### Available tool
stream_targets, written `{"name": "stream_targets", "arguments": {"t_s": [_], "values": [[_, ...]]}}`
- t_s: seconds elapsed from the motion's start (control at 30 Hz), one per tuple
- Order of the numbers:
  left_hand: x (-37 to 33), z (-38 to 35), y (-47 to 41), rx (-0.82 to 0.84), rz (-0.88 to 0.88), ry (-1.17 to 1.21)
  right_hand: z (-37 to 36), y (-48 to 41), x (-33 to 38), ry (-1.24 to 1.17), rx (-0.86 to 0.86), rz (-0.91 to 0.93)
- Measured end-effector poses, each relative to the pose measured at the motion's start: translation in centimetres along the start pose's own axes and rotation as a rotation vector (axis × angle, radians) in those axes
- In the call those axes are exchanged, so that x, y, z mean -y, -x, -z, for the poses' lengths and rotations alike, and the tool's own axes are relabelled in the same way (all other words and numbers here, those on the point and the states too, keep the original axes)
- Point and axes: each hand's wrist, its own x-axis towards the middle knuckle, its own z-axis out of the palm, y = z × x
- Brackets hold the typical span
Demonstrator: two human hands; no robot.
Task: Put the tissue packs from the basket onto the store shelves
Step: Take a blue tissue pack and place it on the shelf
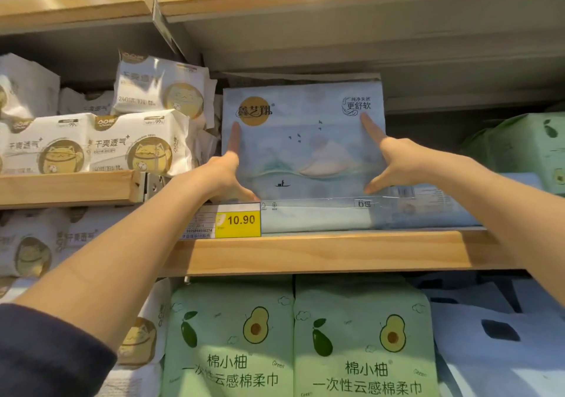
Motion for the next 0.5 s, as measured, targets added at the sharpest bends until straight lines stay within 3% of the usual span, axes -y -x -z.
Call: {"name": "stream_targets", "arguments": {"t_s": [0.5], "values": [[0.57,0.36,0.46,0.034,-0.044,0.057,0.56,0.44,0.47,-0.065,0.031,-0.055]]}}
